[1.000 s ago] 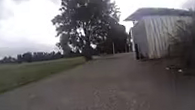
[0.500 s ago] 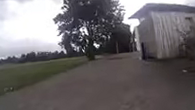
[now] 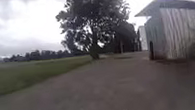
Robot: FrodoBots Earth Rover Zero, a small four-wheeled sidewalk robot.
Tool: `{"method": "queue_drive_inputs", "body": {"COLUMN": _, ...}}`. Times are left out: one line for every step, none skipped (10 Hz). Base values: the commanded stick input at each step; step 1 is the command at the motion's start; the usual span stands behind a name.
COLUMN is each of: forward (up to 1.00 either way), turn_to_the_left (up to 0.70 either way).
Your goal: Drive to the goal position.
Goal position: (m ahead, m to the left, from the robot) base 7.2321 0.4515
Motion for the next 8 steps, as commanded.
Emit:
{"method": "queue_drive_inputs", "body": {"forward": 1.00, "turn_to_the_left": -0.27}}
{"method": "queue_drive_inputs", "body": {"forward": 1.00, "turn_to_the_left": -0.27}}
{"method": "queue_drive_inputs", "body": {"forward": 1.00, "turn_to_the_left": -0.27}}
{"method": "queue_drive_inputs", "body": {"forward": 1.00, "turn_to_the_left": -0.27}}
{"method": "queue_drive_inputs", "body": {"forward": 1.00, "turn_to_the_left": -0.27}}
{"method": "queue_drive_inputs", "body": {"forward": 1.00, "turn_to_the_left": -0.27}}
{"method": "queue_drive_inputs", "body": {"forward": 1.00, "turn_to_the_left": -0.27}}
{"method": "queue_drive_inputs", "body": {"forward": 1.00, "turn_to_the_left": -0.27}}
